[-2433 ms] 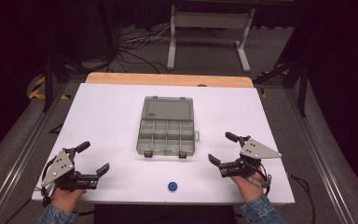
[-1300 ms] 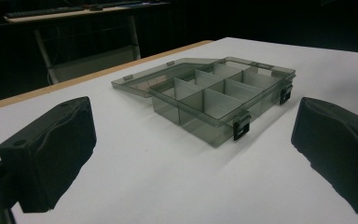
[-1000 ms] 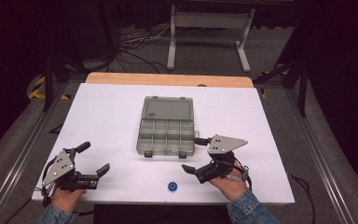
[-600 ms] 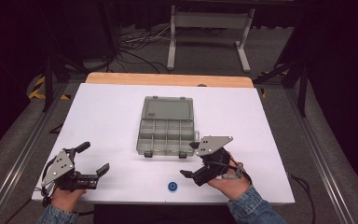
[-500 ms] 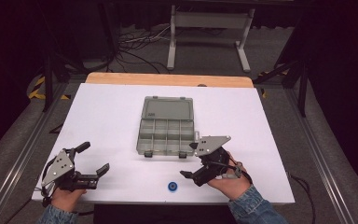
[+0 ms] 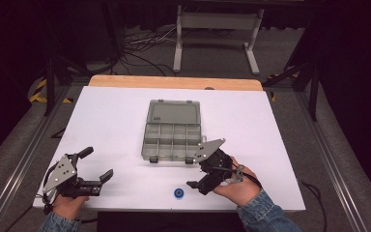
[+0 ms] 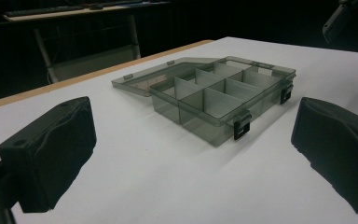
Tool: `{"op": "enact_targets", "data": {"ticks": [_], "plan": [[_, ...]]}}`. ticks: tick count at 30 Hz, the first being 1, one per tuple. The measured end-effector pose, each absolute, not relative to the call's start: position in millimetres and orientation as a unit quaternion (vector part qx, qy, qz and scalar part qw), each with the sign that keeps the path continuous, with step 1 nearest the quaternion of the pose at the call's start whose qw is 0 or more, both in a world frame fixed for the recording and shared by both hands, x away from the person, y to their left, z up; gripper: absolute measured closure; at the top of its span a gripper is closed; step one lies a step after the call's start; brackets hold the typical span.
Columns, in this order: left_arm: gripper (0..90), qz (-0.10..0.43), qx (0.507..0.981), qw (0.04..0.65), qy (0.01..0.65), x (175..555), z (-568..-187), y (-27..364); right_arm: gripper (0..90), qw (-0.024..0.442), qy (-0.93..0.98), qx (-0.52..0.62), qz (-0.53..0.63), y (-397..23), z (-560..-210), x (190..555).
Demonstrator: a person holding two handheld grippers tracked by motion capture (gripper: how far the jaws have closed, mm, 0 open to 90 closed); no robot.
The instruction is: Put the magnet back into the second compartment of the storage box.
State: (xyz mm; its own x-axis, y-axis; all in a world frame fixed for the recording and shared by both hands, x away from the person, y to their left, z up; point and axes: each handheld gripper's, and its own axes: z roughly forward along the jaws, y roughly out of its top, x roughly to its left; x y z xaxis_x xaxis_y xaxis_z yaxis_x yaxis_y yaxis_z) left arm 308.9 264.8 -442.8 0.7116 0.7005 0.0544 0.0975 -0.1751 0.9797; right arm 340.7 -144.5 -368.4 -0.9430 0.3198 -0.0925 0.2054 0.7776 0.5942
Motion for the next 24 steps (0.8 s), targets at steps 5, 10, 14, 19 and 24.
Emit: {"op": "enact_targets", "data": {"ticks": [5,10,14,19,24], "plan": [[0.6,0.261,0.72,0.581,0.276,308.9,-442.8,264.3,10.2,0.095,0.947,0.133,0.278,-138.8,-368.7,338.7],[0.6,0.26,0.721,0.58,0.276,308.9,-442.8,264.6,12.1,0.083,0.947,0.129,0.283,-134.1,-375.3,336.7],[0.6,0.26,0.721,0.58,0.276,308.9,-442.7,264.7,13.1,0.074,0.948,0.125,0.283,-128.7,-382.7,335.2],[0.6,0.26,0.721,0.58,0.276,308.7,-442.5,265.0,13.2,0.063,0.951,0.118,0.278,-122.5,-391.4,334.4],[0.6,0.26,0.721,0.58,0.276,308.8,-442.6,264.9,13.2,0.055,0.955,0.113,0.27,-117.4,-399.7,333.4]]}}
